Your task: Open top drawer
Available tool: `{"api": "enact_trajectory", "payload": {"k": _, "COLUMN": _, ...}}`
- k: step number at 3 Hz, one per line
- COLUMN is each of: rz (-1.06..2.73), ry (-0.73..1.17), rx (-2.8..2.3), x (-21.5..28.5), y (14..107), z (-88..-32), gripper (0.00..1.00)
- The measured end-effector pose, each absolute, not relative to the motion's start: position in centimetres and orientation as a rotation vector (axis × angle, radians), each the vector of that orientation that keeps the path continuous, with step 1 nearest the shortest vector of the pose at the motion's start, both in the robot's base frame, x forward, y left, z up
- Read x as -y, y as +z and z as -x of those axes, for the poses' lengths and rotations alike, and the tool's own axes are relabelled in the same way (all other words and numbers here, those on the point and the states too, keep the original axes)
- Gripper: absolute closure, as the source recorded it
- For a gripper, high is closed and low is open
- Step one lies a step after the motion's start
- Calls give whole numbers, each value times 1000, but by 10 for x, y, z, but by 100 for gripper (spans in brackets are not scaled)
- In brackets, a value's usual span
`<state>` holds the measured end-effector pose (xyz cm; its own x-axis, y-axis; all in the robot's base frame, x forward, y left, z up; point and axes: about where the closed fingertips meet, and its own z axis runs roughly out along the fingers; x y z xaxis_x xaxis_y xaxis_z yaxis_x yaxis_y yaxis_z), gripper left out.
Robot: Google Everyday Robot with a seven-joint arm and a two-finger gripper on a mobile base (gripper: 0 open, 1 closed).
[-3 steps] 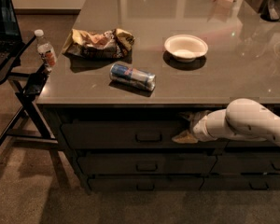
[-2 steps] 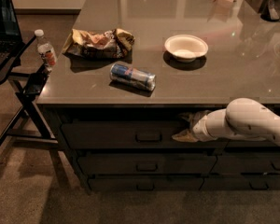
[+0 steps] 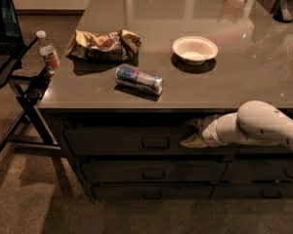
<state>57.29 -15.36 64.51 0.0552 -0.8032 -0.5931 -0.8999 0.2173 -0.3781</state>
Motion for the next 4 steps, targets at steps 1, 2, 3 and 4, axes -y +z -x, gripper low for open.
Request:
{"api": "enact_trajectory", "payload": {"k": 1, "rz": 1588, "ry": 157, "rx": -1742, "x": 152, "y": 651, "z": -573, "gripper": 100}}
{"api": "enact_trajectory", "payload": {"k": 2, "rz": 1581, "ry": 163, "rx": -1750, "x": 153, "y": 650, "z": -566, "gripper": 100}}
{"api": "enact_trajectory", "payload": {"k": 3, "rz": 1570, "ry": 173, "rx": -1762, "x": 154, "y": 650, "z": -557, "gripper": 100}}
{"api": "enact_trajectory", "payload": {"k": 4, "rz": 1553, "ry": 155, "rx": -1741, "x": 150, "y": 665, "z": -548, "gripper": 81}}
